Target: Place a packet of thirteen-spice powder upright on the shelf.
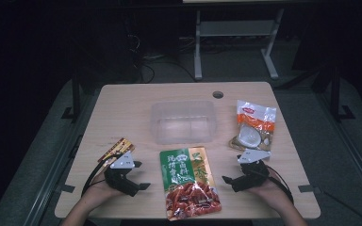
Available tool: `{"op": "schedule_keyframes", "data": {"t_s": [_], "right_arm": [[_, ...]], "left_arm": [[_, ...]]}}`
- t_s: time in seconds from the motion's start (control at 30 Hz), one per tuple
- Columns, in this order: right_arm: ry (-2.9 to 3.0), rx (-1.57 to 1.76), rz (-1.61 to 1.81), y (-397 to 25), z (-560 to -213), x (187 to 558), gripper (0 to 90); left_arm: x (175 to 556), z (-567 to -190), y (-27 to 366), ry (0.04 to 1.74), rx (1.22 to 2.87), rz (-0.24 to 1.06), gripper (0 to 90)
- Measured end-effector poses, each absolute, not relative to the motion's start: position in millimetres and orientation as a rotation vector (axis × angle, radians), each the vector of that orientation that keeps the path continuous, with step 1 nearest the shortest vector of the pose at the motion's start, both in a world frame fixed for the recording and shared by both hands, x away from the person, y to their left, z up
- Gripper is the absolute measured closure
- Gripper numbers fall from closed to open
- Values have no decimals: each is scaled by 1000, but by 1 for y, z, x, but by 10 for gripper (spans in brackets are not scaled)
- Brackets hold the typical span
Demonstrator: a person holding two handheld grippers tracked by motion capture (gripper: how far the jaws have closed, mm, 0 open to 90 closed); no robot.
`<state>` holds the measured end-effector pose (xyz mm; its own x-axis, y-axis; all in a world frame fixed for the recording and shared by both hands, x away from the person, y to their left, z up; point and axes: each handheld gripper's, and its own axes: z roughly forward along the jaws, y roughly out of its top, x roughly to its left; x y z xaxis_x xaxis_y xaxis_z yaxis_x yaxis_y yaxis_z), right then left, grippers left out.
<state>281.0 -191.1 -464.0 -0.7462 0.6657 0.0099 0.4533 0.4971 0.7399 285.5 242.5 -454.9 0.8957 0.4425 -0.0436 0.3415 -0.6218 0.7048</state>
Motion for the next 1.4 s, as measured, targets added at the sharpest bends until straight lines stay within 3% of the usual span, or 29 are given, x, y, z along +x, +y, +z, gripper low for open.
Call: {"op": "schedule_keyframes", "data": {"t_s": [0.63,1.4], "right_arm": [[2448,947,1133,-192,-460,281,33],[2466,945,1129,-192,-459,282,51]], "left_arm": [[287,-447,247,590,2297,186,138],[300,-429,292,762,2236,308,210]]}}
